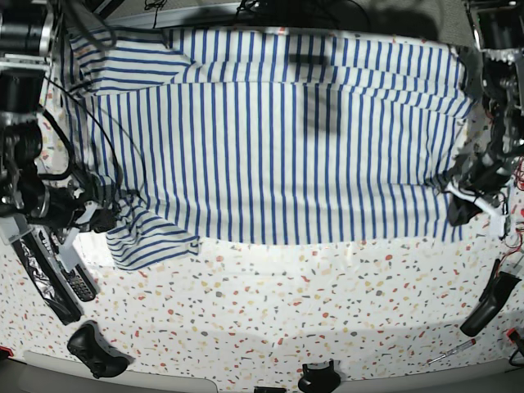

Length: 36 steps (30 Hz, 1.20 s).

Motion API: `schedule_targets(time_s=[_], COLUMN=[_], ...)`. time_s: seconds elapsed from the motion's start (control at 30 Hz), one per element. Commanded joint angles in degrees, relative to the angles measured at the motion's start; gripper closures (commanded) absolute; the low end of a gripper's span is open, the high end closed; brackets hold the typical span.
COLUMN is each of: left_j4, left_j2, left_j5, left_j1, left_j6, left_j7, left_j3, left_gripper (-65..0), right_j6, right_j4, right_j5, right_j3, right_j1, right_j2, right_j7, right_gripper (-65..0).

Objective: Layout the t-shirt on the table in an organized manner, then fold the t-shirt properly
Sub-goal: 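Fold the hem half up over the collar half with both grippers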

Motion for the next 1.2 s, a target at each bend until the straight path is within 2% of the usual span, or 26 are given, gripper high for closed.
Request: schedule_targets(time_s=[0.0,0.13,0.23,0.3,0.37,0.5,0.77,0.9,1.17], left_j4=[2.05,5.20,6.97,7.67,8.04,8.11,8.11,8.11,8.09], left_j2=[-0.83,-0.76,-0.28,0.11,0.48,0.92,1.07,1.07,1.05], left_j5=[-1.62,-6.16,-7.30,-8.11,-9.46,-14.36,-22.71,-22.08,-16.72], left_j1=[-0.04,4.13,6.71,8.59,10.38,13.31,18.69,20.87,22.27], left_j6=[-1.42,-3.08,-3.91,-4.90,-6.67,-10.25,-16.65,-16.96,-16.96], left_j7=[-1.16,1.22,3.13,3.17,3.58,7.15,12.61,13.79,17.42], left_j3=[-1.33,-6.03,-9.70,-11.87,-13.97,-17.55,-22.88,-23.32,-23.32], left_gripper=[0.0,0.0,0.0,0.0,0.0,0.0,0.0,0.0,0.0], right_j6=[0.23,0.23,0.23,0.23,0.23,0.23,0.23,0.23,0.23], right_j4=[3.13,12.15,17.97,21.35,24.50,29.90,33.40,33.40,33.33], right_j5=[0.59,0.63,0.63,0.81,3.67,6.86,6.88,6.84,6.27], right_j3=[2.84,11.87,17.38,20.92,24.46,29.70,35.08,36.09,36.09], right_j1=[-0.31,-6.47,-9.64,-11.65,-13.88,-18.93,-27.65,-30.97,-36.39], right_j2=[0.96,-1.27,-3.04,-3.48,-3.54,-3.54,-3.61,-3.58,-4.52], right_j7=[0.90,-2.71,-6.54,-6.93,-7.48,-7.48,-7.45,-7.45,-7.41], right_gripper=[0.0,0.0,0.0,0.0,0.0,0.0,0.0,0.0,0.0])
